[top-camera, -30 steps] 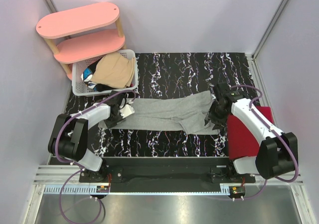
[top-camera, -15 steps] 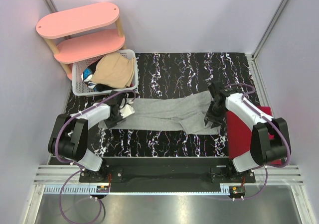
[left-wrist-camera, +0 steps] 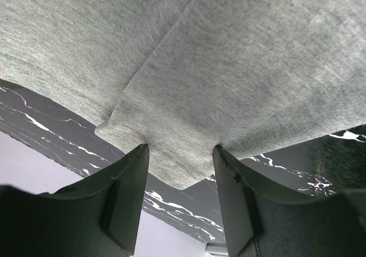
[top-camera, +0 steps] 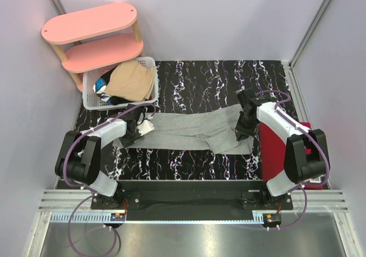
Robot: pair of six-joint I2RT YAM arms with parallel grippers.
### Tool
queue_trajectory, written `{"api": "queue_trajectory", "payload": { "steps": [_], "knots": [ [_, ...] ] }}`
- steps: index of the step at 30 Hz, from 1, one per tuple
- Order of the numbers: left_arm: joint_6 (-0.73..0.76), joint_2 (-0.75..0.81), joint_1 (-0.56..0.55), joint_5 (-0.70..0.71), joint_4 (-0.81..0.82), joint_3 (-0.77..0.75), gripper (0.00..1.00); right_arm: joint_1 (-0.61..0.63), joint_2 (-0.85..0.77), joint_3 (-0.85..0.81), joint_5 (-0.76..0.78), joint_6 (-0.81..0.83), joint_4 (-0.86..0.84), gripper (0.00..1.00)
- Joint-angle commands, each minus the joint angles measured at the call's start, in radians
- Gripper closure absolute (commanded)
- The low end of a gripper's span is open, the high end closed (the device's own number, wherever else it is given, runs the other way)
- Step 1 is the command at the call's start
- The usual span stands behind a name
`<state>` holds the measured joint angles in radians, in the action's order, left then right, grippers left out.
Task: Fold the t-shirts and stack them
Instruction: Fold the other side of the tshirt into a rectangle
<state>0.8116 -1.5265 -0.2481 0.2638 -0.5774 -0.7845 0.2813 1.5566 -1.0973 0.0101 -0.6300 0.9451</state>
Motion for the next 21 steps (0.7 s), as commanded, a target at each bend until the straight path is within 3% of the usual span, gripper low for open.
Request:
{"api": "queue_trajectory", "payload": {
  "steps": [1,2,11,21],
  "knots": [
    [-0.002,0.034,0.006,-0.012,-0.007,0.011,0.46,0.006,0.011,-0.055,0.011,0.013,-0.014,0.96],
    [0.000,0.032,0.006,-0.012,-0.007,0.011,0.46,0.006,0.011,-0.059,0.010,0.012,-0.015,1.00],
    [0.004,0.035,0.007,0.002,0.011,0.030,0.47,-0.011,0.095,-0.183,0.030,-0.026,-0.043,1.00],
    [0.032,0.066,0.020,0.009,0.024,0.068,0.47,-0.085,0.408,-0.446,-0.036,-0.085,-0.111,1.00]
  ]
}}
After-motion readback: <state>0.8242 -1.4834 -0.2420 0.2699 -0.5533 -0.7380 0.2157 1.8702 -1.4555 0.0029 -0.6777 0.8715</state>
